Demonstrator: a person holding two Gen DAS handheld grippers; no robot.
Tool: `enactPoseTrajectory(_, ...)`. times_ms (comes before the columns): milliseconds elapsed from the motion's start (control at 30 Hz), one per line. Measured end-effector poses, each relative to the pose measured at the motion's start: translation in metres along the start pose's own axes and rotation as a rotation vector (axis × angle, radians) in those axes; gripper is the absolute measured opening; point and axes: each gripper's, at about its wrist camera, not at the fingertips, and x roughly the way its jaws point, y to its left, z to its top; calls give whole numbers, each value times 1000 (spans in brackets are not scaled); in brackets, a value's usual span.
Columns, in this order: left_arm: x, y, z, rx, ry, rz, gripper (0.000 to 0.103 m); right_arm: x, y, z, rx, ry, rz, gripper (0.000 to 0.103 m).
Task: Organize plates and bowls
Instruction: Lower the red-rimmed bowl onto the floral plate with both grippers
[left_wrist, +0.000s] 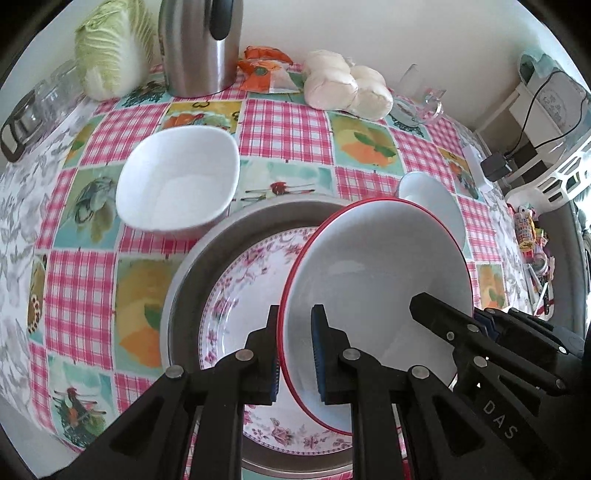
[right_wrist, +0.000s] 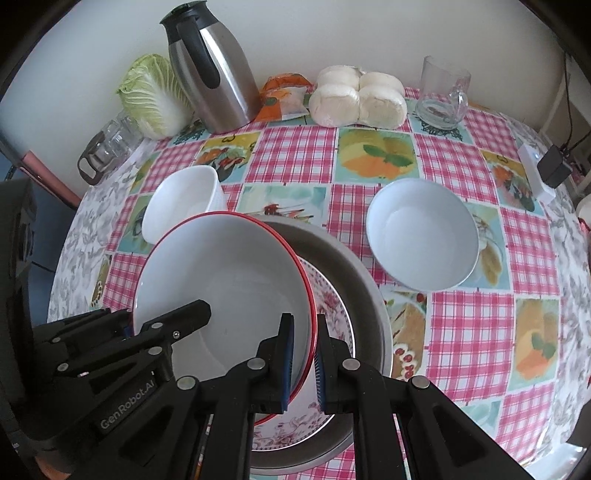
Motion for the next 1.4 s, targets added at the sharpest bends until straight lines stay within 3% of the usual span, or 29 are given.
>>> enactPoseTrajectory(467, 12, 4, -8, -24, -7, 26, 15, 20, -8, -17, 80, -8, 30, 11)
enactPoseTrajectory(1400, 21, 8, -5, -15, 9, 55, 16, 31, -6, -20, 97, -21, 47, 14)
